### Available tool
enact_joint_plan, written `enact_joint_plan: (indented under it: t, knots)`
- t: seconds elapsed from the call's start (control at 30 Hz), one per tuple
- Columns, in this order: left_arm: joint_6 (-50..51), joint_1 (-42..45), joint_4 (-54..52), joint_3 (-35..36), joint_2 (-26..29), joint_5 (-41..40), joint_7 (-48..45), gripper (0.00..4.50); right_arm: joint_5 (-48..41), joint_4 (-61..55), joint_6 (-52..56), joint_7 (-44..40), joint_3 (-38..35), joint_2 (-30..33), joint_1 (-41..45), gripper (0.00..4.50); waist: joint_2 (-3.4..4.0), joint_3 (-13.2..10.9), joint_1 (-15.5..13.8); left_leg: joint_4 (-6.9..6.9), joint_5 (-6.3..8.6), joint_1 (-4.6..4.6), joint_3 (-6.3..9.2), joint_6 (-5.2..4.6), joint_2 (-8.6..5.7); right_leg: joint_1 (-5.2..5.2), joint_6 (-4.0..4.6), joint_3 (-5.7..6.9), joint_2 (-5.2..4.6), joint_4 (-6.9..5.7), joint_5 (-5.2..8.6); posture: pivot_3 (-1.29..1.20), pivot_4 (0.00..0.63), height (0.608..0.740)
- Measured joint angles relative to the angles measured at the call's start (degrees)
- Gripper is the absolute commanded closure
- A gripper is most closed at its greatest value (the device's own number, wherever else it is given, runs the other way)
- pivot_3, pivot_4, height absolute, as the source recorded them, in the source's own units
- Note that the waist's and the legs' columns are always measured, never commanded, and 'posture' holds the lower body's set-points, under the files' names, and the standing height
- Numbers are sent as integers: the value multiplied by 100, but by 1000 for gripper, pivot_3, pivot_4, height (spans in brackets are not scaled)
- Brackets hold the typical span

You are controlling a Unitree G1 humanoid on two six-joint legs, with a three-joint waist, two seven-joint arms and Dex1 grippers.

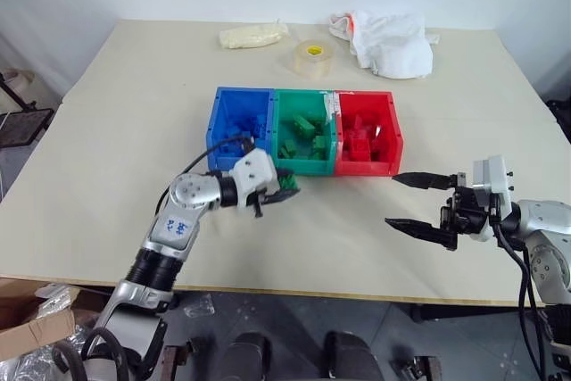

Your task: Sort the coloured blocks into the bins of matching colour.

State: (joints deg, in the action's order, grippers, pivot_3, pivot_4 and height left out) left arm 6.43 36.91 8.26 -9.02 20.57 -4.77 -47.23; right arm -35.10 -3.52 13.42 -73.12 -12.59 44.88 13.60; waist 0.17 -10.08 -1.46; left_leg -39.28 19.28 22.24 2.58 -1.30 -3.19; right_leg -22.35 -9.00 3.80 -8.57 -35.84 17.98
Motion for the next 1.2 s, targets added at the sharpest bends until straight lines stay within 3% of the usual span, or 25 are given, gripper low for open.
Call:
enact_joint_plan:
  t: [0.1,0.27,0.3,0.53,0.8,1.03,1.2]
  knots:
    - [62,343,17,127,-215,-34,303,2987,0,113,1,50,-70,0,131,0,0,0,4,1,0,0,-1,0,-3,-1,0,1,1,-1,0,0,150,740]
    - [-171,1139,960,184,-545,174,1034,2987,88,196,-9,304,-101,-10,408,0,-2,-1,1,0,0,0,-4,0,-14,-1,-1,2,2,-1,0,0,150,740]
    - [-275,1263,1216,203,-601,213,1164,2305,141,213,-23,406,-104,-16,447,0,-2,-1,1,0,0,0,-3,0,-14,-2,-1,2,2,-1,0,0,150,740]
    - [-980,1648,2505,231,-741,381,1498,197,247,376,-53,569,-103,-53,521,0,-4,-2,5,3,0,4,-5,0,-17,-8,-1,4,2,-2,-1,0,150,740]
    - [-1090,1373,1956,243,-365,123,611,197,250,437,-56,476,-60,-53,620,0,-4,-2,21,5,0,4,-5,0,-13,-10,-1,3,2,-3,-1,0,150,740]
    - [-350,-77,144,527,1051,-628,-721,197,251,646,-56,149,102,-31,755,0,-2,-1,159,8,-1,2,0,1,11,-11,-1,1,2,-5,0,0,150,740]
    - [116,-1377,-795,1143,2212,-1129,-1371,197,350,924,-56,-171,206,88,904,0,-2,-1,156,9,0,2,3,1,14,-8,0,-5,1,0,0,0,150,740]
